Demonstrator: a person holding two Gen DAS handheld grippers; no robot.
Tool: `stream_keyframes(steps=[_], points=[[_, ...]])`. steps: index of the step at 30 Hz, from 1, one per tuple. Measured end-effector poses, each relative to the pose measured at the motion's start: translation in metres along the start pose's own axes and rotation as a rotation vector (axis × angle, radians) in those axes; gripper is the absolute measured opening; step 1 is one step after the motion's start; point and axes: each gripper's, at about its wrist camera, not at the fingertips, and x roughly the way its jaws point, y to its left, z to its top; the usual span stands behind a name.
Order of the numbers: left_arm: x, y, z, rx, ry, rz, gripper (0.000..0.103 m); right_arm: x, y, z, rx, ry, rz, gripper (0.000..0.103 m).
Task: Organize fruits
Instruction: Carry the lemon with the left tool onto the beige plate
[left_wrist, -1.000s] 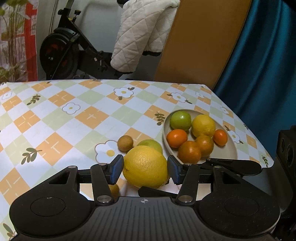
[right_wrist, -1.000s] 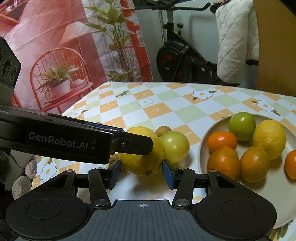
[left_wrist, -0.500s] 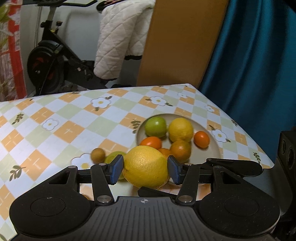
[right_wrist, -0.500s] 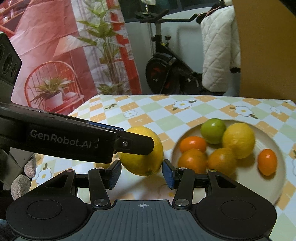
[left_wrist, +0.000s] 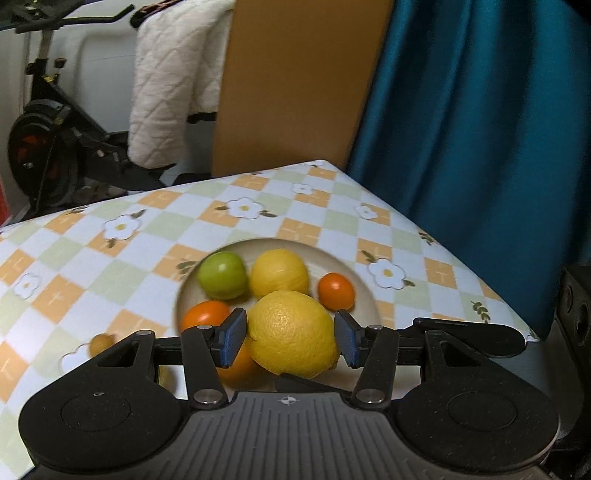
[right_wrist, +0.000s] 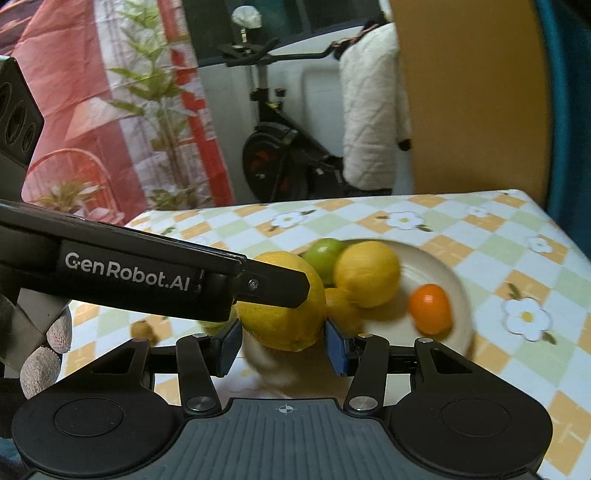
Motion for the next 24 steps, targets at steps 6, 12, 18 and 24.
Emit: stream_keyframes(steps=[6,12,18,24], points=[[0.015,-0.016,0.009,0.03,-0.001,-0.02,0.054,-0.001,-0.023,-0.002,0.028,-0.015,-0.047,0.045],[0.026,-0.028,0.015,0.066,0.009,-0.025,0.054,0.001,-0.038,-0.002,0.057,-0.017,-0.071,0.045],[0.033,-0.038,0.016,0.089,0.018,-0.041,0.054,0.0,-0.046,-0.007,0.08,-0.012,-0.087,0.045],[0.042,-0.046,0.013,0.124,0.034,-0.04,0.054,0.005,-0.055,-0.013,0.103,0.014,-0.109,0.045]])
